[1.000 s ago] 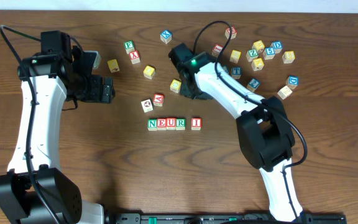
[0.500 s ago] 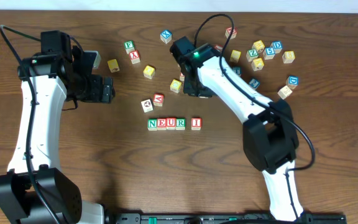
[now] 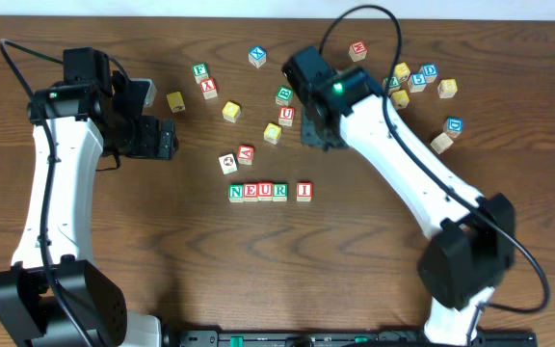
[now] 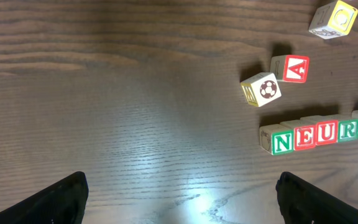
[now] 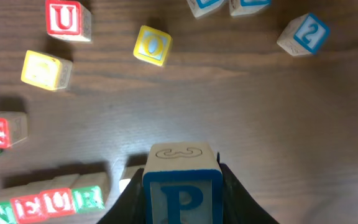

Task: Spell out NEURIPS
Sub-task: 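Carry the P block toward the right of the I block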

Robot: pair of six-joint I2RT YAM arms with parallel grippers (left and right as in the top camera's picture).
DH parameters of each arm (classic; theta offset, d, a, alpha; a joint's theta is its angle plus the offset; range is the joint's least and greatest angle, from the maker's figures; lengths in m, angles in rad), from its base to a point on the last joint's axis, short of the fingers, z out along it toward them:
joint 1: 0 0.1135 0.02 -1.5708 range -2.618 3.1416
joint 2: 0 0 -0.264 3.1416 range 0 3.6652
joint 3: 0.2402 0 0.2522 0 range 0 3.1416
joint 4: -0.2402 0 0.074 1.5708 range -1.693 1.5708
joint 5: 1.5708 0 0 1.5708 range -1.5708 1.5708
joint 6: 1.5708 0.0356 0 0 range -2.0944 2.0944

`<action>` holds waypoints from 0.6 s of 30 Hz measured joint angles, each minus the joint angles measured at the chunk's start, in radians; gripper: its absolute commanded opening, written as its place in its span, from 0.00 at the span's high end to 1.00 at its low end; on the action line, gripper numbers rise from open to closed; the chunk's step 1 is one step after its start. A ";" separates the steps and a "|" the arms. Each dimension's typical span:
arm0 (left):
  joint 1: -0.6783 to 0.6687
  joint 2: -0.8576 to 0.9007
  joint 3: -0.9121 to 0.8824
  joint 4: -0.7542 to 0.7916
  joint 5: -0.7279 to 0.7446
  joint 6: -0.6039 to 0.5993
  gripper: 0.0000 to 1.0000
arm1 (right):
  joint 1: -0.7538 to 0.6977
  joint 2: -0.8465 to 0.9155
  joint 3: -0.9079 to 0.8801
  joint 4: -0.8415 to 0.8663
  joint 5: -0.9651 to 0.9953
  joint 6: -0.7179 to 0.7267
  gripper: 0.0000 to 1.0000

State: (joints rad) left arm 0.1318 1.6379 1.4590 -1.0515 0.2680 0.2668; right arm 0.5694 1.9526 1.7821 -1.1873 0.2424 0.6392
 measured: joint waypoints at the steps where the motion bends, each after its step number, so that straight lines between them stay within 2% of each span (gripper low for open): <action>1: 0.000 0.000 0.000 0.000 0.000 0.000 0.05 | 0.000 -0.016 -0.027 0.013 0.002 0.000 0.88; 5: 0.000 0.000 0.000 0.000 0.001 0.000 0.05 | 0.000 -0.123 -0.231 0.149 -0.019 -0.001 0.85; 9: 0.000 0.000 0.000 0.000 0.000 0.000 0.05 | 0.000 -0.187 -0.360 0.233 -0.059 -0.001 0.86; 18: 0.000 0.000 0.000 0.000 0.000 0.000 0.05 | 0.000 -0.198 -0.581 0.378 -0.131 0.015 0.84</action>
State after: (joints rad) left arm 0.1318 1.6379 1.4590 -1.0515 0.2684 0.2668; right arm 0.5694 1.7550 1.2011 -0.8093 0.1116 0.6544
